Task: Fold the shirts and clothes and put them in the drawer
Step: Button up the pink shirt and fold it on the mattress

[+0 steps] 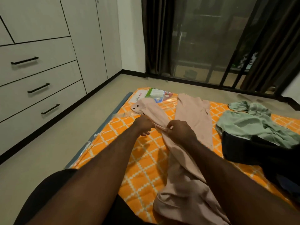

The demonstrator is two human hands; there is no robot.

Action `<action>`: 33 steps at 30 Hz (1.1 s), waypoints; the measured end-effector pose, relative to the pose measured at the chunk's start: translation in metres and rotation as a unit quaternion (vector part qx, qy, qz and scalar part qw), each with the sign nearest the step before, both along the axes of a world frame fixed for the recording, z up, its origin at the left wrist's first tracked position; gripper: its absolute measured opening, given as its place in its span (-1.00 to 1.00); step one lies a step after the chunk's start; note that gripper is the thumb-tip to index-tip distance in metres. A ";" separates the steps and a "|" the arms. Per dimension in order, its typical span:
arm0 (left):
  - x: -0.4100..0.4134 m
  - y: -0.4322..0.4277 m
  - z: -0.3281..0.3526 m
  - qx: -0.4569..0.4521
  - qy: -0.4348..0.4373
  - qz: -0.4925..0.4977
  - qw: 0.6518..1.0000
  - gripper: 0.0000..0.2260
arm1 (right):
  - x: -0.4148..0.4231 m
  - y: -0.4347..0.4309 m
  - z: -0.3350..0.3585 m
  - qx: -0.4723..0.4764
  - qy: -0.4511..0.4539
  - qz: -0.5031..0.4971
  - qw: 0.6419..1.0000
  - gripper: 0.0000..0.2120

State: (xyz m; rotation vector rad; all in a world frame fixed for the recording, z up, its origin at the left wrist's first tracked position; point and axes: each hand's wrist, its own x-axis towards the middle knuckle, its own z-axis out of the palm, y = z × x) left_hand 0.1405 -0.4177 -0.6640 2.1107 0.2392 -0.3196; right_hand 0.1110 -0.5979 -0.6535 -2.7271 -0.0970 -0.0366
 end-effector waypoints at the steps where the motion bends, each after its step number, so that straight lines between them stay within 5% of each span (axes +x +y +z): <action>1: 0.009 0.002 -0.009 -0.018 -0.011 0.017 1.000 -0.85 | 0.015 0.015 -0.002 0.003 0.002 0.005 1.000 -0.83; 14: 0.090 0.041 -0.083 -0.301 -0.056 0.273 0.912 -0.92 | 0.165 0.107 -0.060 -0.135 -0.019 -0.055 0.989 -0.62; 20: 0.089 0.048 -0.074 -0.345 -0.072 0.306 0.885 -0.87 | 0.178 0.110 -0.055 -0.214 -0.040 -0.009 0.976 -0.75; 24: 0.080 0.046 -0.059 -0.302 -0.056 0.304 0.902 -0.85 | 0.175 0.105 -0.036 -0.055 -0.057 0.001 0.997 -0.74; 27: 0.074 0.042 -0.034 -0.285 0.033 0.284 0.915 -0.81 | 0.163 0.089 -0.001 0.162 -0.007 -0.041 0.986 -0.68; 31: 0.060 0.015 0.004 -0.278 0.085 0.128 0.948 -0.53 | 0.134 0.047 0.053 0.494 0.105 -0.079 0.859 -0.67; 33: 0.054 -0.002 0.020 -0.328 0.058 0.060 0.941 -0.45 | 0.118 0.022 0.075 0.529 0.123 -0.038 0.839 -0.71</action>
